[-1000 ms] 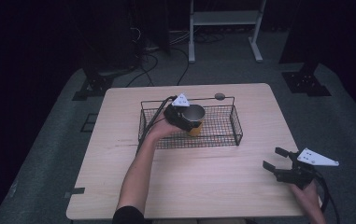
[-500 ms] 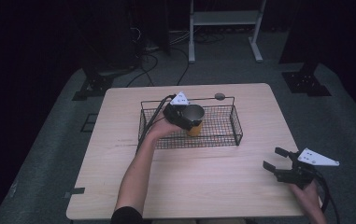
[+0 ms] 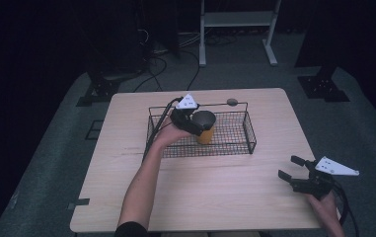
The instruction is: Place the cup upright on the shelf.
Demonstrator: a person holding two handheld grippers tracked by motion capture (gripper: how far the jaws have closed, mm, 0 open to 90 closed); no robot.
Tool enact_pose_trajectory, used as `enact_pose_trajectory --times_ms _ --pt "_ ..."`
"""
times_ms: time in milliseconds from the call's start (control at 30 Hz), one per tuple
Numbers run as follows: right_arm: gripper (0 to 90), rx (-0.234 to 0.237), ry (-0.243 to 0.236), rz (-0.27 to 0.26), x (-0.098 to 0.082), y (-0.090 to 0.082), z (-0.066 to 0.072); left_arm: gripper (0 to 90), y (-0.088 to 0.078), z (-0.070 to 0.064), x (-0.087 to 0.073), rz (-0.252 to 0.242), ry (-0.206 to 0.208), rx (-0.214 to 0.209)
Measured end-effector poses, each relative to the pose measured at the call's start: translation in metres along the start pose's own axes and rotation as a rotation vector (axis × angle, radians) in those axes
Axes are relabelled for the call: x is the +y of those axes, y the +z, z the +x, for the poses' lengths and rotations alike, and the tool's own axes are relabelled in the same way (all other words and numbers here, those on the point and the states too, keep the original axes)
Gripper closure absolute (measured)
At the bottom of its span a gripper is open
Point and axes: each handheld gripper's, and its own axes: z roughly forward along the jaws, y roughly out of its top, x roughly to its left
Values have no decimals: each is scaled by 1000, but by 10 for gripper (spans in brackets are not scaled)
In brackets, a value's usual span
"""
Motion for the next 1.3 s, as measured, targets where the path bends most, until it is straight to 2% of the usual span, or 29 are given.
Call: enact_pose_trajectory --times_ms 300,400,833,933,1067,1300 --pt "142 -12 -9 13 0 1 2 17 -11 -7 7 -25 19 13" --pt "142 -12 -8 12 0 1 2 17 -13 -10 9 -49 15 8" --pt "142 -15 -11 12 0 1 2 18 -21 -22 12 -71 24 -5" --pt "142 -15 -12 14 0 1 3 18 -23 -26 14 -90 21 -10" --pt "142 -16 -10 16 0 1 3 18 -25 -30 13 -91 30 -12" --pt "142 -18 -12 15 0 1 3 18 -30 -33 8 -103 12 -15"
